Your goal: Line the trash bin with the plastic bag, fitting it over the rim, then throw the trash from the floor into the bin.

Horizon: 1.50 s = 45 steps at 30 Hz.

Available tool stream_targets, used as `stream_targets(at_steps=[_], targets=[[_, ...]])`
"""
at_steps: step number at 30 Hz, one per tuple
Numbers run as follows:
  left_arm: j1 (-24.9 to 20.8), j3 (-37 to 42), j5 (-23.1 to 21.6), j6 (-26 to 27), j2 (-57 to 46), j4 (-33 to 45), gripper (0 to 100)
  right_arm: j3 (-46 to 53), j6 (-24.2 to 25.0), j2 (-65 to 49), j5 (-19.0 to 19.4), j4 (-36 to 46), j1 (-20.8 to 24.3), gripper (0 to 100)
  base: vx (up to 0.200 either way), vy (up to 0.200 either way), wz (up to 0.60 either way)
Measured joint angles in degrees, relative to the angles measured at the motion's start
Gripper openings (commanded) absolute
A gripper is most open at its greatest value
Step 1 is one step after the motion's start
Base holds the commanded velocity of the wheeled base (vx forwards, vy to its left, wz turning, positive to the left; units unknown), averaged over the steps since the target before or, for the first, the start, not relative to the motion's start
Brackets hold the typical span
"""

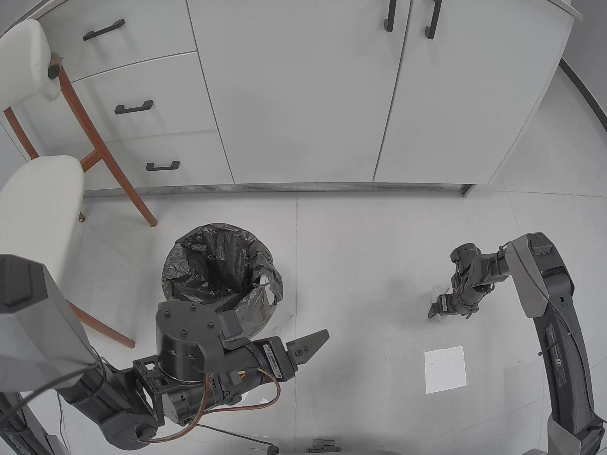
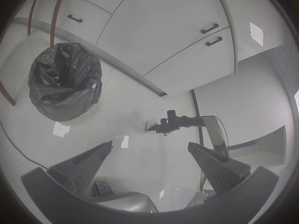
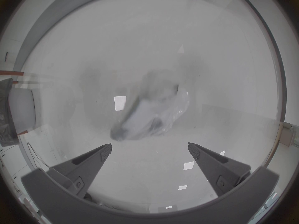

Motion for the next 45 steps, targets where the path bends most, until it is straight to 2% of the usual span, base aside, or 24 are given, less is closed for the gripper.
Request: stream_targets(at_steps=[11, 20, 25, 28, 31, 37, 45], targets=[[0.05, 0.21, 0.13, 0.0, -0.22, 0.0, 100, -0.2, 0.66, 0.12, 0.9, 2.5, 0.84, 100, 0.0, 0.0, 0.0], [0.05, 1.01, 0.07, 0.06, -0.79, 0.0, 100, -0.22, -1.89, -8.87, 6.79, 0.37, 2.8, 100, 0.0, 0.0, 0.0], [0.05, 1.16, 0.09, 0.06, -0.99, 0.02, 100, 1.34, -2.82, -10.5, 5.74, -9.94, 2.8, 100, 0.0, 0.0, 0.0], [0.05, 1.32, 0.09, 0.06, -1.18, 0.02, 100, 5.45, -3.47, -10.56, 4.77, -17.79, 2.56, 100, 0.0, 0.0, 0.0], [0.07, 1.56, 0.02, 0.09, -1.37, 0.0, 100, 10.3, -5.16, -10.47, 3.99, -22.1, 2.28, 100, 0.0, 0.0, 0.0], [0.09, 1.93, -0.11, 0.09, -1.51, 0.02, 100, 15.37, -7.3, -10.39, 1.94, -24.76, 0.51, 100, 0.0, 0.0, 0.0], [0.05, 1.97, -0.13, 0.09, -1.51, 0.0, 100, 16.12, -7.79, -10.34, 1.83, -24.76, -0.88, 100, 0.0, 0.0, 0.0]])
